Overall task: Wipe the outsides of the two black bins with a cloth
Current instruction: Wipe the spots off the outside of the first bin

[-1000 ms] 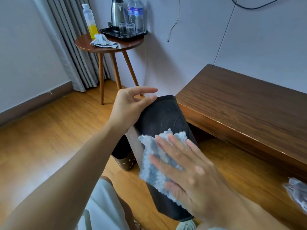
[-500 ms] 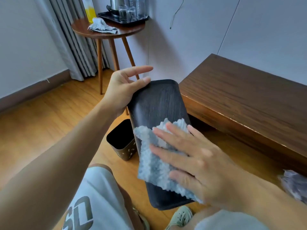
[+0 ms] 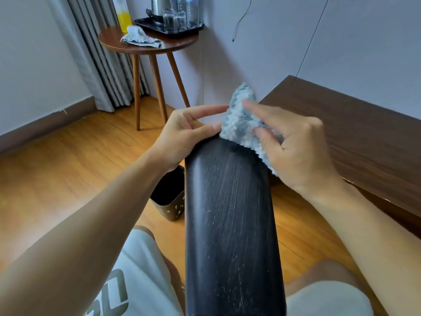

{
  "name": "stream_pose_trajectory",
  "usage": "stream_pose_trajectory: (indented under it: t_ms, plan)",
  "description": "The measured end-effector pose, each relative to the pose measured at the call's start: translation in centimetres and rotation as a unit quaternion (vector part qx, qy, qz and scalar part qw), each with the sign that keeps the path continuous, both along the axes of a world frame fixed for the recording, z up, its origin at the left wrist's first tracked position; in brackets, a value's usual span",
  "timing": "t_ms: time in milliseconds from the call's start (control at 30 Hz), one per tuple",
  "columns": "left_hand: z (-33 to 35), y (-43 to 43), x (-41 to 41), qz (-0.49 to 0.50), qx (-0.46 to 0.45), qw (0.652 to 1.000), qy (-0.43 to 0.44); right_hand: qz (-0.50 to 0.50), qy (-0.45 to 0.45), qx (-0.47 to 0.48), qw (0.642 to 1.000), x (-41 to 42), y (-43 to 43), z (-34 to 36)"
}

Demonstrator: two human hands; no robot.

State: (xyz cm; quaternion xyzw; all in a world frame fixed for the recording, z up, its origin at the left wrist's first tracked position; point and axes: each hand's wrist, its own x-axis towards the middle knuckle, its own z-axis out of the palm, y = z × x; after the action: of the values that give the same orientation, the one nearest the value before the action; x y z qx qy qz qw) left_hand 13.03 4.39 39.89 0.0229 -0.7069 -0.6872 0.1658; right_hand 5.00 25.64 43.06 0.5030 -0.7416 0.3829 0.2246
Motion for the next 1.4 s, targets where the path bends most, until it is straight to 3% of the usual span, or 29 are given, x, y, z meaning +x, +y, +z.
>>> stream_pose_trajectory:
  t_ms: [167, 333, 467, 567, 667, 767, 833, 933, 1000, 1133, 1300, 1400]
  plan:
    - [0.1, 0.8, -0.3, -0.005, -0.029, 0.999, 0.014, 0.015, 0.072, -0.014, 0.997, 1.4, -0.1, 0.7]
    - [0.0, 0.2, -0.1, -0.015, -0.008, 1.000, 0.013, 0.070, -0.115, 0.059, 0.989, 2.1, 0.6, -0.9]
    - [-0.5, 0.6, 0.1, -0.018, -0.010, 1.000, 0.003, 0.058, -0.155, 0.092, 0.982, 2.8, 1.3, -0.7]
    - [-0.5, 1.1, 0.2, -0.015, -0.004, 1.000, 0.000, 0.040, -0.232, 0.049, 0.971, 2.6, 1.5, 0.5]
    - [0.1, 1.6, 0.3, -0.032, 0.019, 0.999, 0.015, 0.005, -0.145, 0.012, 0.989, 2.2, 1.4, 1.9]
    - [0.5, 1.5, 0.2, -0.039, 0.001, 0.999, 0.008, 0.039, -0.062, 0.119, 0.990, 2.8, 1.8, 1.7]
    - [0.9, 1.4, 0.3, -0.029, -0.003, 1.000, -0.008, 0.076, -0.067, 0.176, 0.979, 3.5, 2.3, 1.3]
    - [1.1, 1.4, 0.4, -0.037, -0.007, 0.999, -0.007, 0.099, -0.115, 0.163, 0.975, 3.7, 3.1, 1.1]
    - [1.1, 1.4, 0.4, -0.043, -0.008, 0.999, -0.005, 0.110, -0.113, 0.214, 0.964, 3.6, 3.2, 0.6]
    - [0.8, 1.3, 0.3, -0.036, 0.021, 0.999, 0.003, 0.089, 0.040, 0.307, 0.947, 5.5, 3.9, -2.0]
    - [0.5, 0.6, 0.3, -0.016, 0.034, 0.999, 0.011, 0.200, 0.219, 0.301, 0.906, 9.9, 5.4, -5.1]
    - [0.8, 0.5, 0.1, -0.053, 0.035, 0.998, 0.014, 0.188, 0.219, 0.294, 0.911, 8.1, 4.7, -4.6]
